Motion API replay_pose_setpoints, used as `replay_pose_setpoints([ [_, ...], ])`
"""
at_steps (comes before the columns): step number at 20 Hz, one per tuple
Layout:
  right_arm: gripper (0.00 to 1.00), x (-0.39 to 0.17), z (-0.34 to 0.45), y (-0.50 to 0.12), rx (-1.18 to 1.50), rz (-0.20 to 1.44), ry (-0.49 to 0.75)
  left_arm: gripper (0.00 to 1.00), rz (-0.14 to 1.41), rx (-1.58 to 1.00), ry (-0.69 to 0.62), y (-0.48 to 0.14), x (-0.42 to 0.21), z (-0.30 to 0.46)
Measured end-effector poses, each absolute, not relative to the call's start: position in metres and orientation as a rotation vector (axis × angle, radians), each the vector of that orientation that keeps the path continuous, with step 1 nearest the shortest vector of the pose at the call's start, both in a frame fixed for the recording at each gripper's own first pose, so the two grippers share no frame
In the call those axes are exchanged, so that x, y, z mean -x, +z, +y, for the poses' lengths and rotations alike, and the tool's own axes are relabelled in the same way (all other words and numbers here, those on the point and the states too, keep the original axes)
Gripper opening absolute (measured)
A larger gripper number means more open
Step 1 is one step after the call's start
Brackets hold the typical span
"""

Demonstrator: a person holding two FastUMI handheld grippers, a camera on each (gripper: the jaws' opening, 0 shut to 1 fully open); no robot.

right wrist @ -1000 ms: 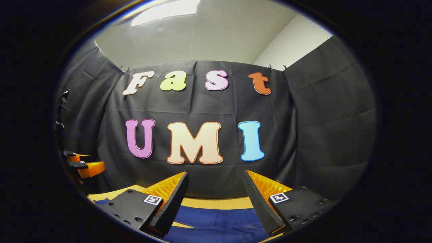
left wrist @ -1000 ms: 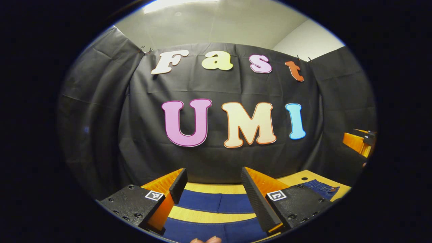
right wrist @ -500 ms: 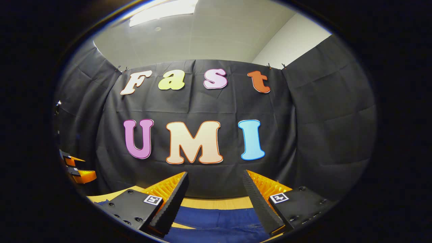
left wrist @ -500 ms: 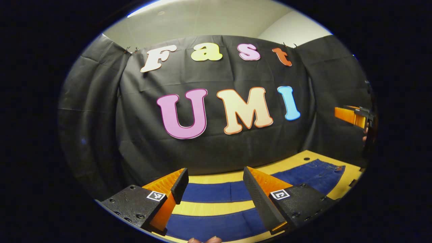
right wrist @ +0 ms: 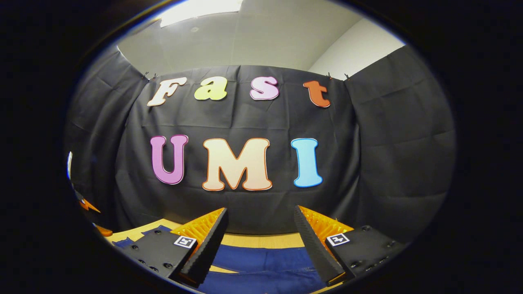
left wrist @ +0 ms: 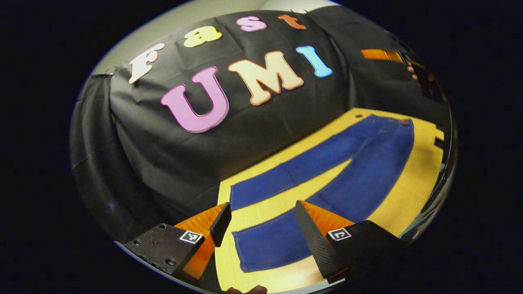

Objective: Grasp the waist and the cuffs of the jeans and fold them to make the two legs overlap; first hold the waist and fold one-third of the jeans toward the cuffs, then hold the cuffs and fold the remaining one-third in the same direction to finish folding.

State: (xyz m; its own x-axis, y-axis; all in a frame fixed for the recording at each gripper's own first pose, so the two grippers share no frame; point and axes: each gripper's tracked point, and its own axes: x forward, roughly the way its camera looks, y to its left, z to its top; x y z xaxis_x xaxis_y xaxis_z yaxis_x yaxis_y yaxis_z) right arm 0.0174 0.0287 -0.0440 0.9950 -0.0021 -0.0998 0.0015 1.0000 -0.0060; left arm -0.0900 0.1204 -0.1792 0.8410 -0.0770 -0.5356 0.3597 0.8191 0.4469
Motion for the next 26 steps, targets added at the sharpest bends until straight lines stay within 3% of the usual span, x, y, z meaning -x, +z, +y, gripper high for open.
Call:
replay_pose_setpoints([
  [15,0.99,0.004,0.049,-0.09,0.095,0.199,-0.081,0.96,0.895,-1.025,-0.51,-0.306,0.144,0.224],
  [16,0.99,0.004,0.05,-0.091,0.094,0.204,-0.082,1.0,0.906,-1.054,-0.52,-0.31,0.145,0.23],
  [21,0.99,0.007,0.046,-0.098,0.116,0.223,-0.104,0.91,0.916,-1.221,-0.646,-0.338,0.148,0.231],
  [23,0.99,0.009,0.041,-0.099,0.121,0.228,-0.12,0.82,0.901,-1.242,-0.649,-0.34,0.139,0.233],
  [26,0.99,0.011,0.035,-0.098,0.12,0.231,-0.141,0.82,0.911,-1.204,-0.624,-0.345,0.119,0.237],
])
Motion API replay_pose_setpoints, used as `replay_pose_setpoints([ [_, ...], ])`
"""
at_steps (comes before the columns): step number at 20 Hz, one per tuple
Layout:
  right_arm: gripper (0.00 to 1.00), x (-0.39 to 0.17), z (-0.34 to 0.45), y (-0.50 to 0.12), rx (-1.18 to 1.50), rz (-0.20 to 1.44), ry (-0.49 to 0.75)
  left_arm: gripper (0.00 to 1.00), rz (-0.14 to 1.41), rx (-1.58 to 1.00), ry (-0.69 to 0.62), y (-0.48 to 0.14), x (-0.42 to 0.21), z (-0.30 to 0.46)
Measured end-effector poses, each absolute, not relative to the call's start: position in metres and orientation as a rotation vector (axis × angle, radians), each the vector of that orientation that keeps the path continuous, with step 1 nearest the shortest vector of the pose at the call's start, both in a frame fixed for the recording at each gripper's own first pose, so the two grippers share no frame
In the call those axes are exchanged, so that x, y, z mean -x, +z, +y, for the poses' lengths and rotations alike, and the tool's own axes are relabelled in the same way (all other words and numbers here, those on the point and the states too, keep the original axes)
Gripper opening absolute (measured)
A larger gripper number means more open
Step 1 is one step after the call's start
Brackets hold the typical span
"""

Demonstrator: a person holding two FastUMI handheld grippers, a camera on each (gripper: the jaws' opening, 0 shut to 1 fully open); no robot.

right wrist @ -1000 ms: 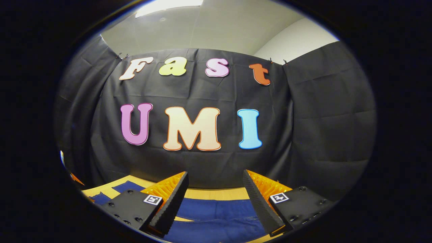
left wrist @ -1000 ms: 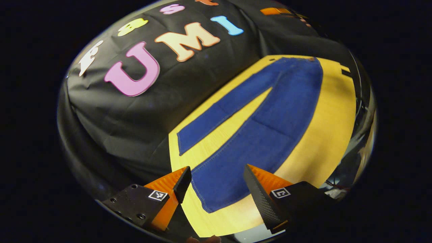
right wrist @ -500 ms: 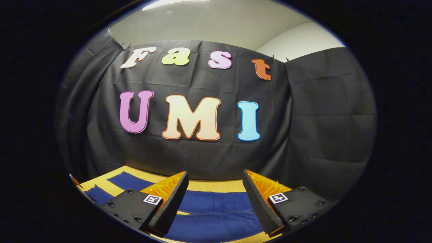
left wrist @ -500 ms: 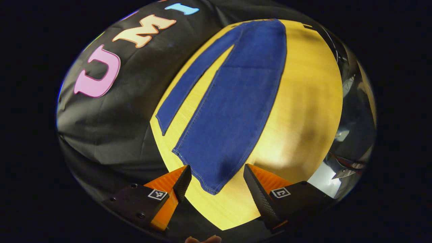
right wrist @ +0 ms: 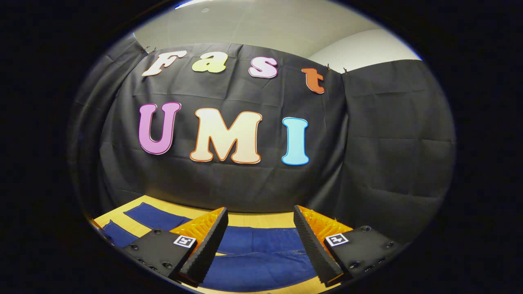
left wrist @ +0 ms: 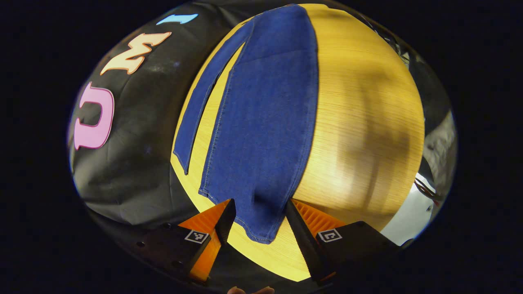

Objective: Grasp the waist and the cuffs of the jeans and fold them to make the two legs overlap; first hold the waist and fold one-third of the jeans toward the cuffs, then hold the cuffs and fold the remaining one-third in the same direction to finish folding.

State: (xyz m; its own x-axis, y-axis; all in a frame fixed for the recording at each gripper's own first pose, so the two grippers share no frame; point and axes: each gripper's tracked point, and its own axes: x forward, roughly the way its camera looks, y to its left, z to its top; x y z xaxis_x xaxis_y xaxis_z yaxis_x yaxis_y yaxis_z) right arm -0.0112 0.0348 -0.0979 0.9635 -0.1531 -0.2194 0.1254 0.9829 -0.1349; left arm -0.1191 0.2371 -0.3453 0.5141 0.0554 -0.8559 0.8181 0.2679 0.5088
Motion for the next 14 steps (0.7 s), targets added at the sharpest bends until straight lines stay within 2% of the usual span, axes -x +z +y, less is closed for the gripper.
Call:
replay_pose_setpoints([
  [3,0.99,0.017,0.027,-0.098,0.134,0.233,-0.161,0.75,0.924,-1.177,-0.649,-0.351,0.114,0.234],
  [6,0.99,0.02,0.021,-0.098,0.143,0.237,-0.177,0.39,0.939,-1.17,-0.663,-0.362,0.119,0.229],
  [7,0.99,0.021,0.018,-0.098,0.148,0.235,-0.186,0.22,0.945,-1.169,-0.654,-0.363,0.122,0.23],
  [9,0.99,0.024,0.01,-0.101,0.15,0.243,-0.204,0.04,0.945,-1.176,-0.621,-0.364,0.119,0.232],
  [14,1.0,0.03,-0.038,-0.115,0.306,0.279,-0.242,0.0,1.037,-1.01,-0.553,-0.36,0.12,0.226],
])
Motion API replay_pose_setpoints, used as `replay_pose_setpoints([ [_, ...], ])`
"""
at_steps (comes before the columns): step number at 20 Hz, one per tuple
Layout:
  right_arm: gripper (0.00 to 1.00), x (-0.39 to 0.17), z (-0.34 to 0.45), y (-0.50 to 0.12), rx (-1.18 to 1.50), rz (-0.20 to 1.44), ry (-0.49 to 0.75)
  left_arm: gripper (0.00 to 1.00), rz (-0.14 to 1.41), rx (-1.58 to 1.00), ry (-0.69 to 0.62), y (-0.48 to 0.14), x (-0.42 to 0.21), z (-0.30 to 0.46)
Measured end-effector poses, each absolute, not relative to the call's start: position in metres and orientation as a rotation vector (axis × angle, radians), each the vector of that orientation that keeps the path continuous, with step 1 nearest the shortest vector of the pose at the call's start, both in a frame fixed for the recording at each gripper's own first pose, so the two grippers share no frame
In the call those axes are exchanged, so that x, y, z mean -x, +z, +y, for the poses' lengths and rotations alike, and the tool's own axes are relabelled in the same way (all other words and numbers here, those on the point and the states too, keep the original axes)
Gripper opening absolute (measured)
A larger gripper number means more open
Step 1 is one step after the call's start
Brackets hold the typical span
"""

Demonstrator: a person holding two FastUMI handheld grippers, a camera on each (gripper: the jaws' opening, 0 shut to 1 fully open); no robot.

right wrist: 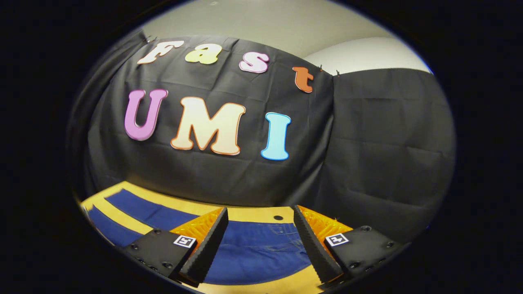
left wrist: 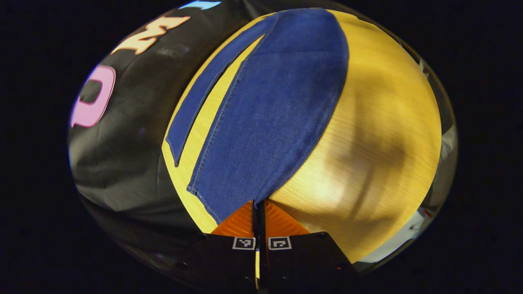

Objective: Grasp the waist and the cuffs of the jeans and fold them to make the two legs overlap; first hold the waist and fold one-third of the jeans toward the cuffs, then hold the cuffs and fold the remaining one-third in the same direction to finish folding.

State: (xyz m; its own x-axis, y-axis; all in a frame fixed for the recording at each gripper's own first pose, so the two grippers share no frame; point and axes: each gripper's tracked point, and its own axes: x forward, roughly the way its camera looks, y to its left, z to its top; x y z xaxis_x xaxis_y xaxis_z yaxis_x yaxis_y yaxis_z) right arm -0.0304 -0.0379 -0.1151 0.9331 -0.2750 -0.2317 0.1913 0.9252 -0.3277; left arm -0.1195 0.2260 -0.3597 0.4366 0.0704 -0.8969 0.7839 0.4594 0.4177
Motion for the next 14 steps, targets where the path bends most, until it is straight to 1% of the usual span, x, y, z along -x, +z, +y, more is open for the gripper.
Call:
replay_pose_setpoints([
  [3,0.99,0.036,-0.079,-0.137,0.449,0.339,-0.243,0.0,1.052,-0.949,-0.509,-0.346,0.11,0.221],
  [4,1.0,0.037,-0.092,-0.149,0.48,0.372,-0.233,0.0,1.051,-0.941,-0.494,-0.344,0.105,0.22],
  [5,0.99,0.037,-0.103,-0.164,0.513,0.408,-0.215,0.0,1.052,-0.938,-0.482,-0.341,0.102,0.219],
  [7,1.0,0.039,-0.129,-0.198,0.603,0.501,-0.161,0.0,1.053,-0.943,-0.463,-0.334,0.096,0.216],
  [8,0.99,0.042,-0.143,-0.214,0.655,0.542,-0.133,0.0,1.07,-0.943,-0.446,-0.333,0.095,0.216],
  [11,1.0,0.054,-0.183,-0.263,0.777,0.65,-0.049,0.0,1.122,-0.928,-0.398,-0.334,0.093,0.218],
  [14,0.99,0.064,-0.213,-0.311,0.911,0.773,0.072,0.0,1.166,-0.918,-0.366,-0.332,0.094,0.215],
])
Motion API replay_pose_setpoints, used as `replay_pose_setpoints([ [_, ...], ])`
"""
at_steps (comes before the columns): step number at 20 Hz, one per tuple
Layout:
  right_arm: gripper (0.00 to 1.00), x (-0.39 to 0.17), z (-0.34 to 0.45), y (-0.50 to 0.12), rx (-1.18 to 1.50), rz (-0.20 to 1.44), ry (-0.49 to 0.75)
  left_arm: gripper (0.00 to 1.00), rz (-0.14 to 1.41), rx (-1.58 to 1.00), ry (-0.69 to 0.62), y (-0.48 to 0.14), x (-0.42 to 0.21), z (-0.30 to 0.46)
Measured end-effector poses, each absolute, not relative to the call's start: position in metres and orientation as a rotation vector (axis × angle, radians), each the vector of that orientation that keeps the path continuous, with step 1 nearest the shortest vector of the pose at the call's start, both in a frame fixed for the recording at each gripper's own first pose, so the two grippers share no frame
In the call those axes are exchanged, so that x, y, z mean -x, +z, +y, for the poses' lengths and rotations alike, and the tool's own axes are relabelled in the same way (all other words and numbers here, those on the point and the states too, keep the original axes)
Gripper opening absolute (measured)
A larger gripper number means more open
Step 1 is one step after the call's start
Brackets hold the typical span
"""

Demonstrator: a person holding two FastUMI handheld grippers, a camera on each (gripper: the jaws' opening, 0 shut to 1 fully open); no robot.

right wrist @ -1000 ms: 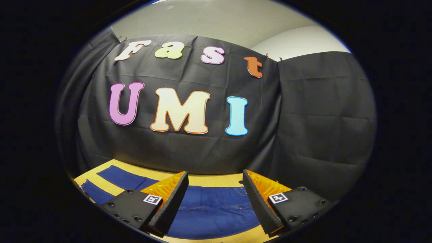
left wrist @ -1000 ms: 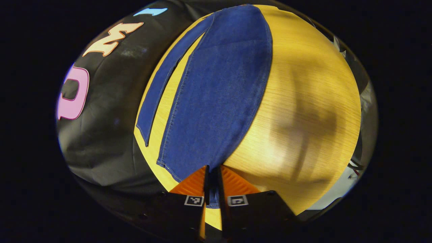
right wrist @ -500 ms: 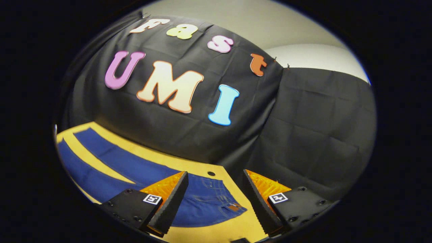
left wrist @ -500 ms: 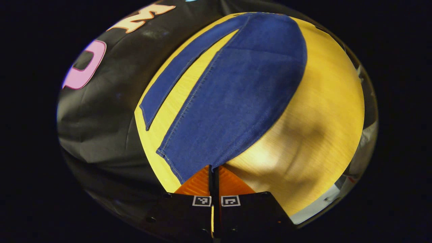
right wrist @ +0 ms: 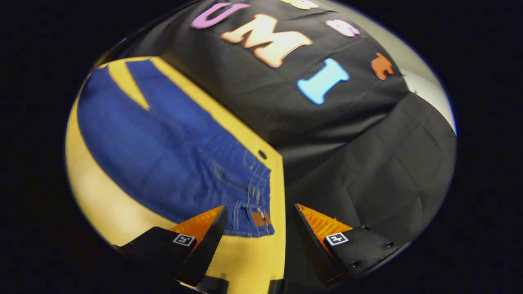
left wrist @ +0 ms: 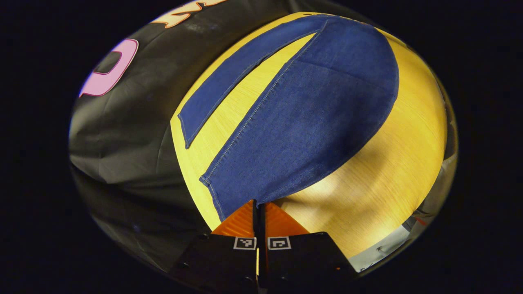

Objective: Grasp the waist and the cuffs of the jeans and fold them to make the two legs overlap; first hold the waist and fold one-third of the jeans toward the cuffs, then hold the cuffs and fold the remaining one-third in the same direction to finish folding.

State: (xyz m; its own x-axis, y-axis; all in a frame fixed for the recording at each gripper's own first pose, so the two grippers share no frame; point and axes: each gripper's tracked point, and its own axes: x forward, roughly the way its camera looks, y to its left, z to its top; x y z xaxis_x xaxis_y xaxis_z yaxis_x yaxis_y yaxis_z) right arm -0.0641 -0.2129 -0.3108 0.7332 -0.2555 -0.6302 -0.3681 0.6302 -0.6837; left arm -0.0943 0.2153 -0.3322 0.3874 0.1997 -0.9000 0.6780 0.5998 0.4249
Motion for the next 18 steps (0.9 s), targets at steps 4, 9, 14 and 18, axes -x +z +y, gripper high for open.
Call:
replay_pose_setpoints([
  [4,1.0,0.084,-0.226,-0.372,1.005,0.936,0.258,0.0,1.216,-0.923,-0.332,-0.33,0.098,0.216],
  [9,0.91,0.087,-0.204,-0.411,1.199,0.902,0.541,0.0,1.267,-0.93,-0.317,-0.333,0.1,0.218],
  [14,0.53,0.088,-0.195,-0.423,1.246,0.896,0.686,0.0,1.301,-0.947,-0.31,-0.334,0.098,0.219],
  [18,0.26,0.09,-0.194,-0.435,1.241,0.943,0.703,0.0,1.321,-0.928,-0.297,-0.337,0.097,0.221],
])
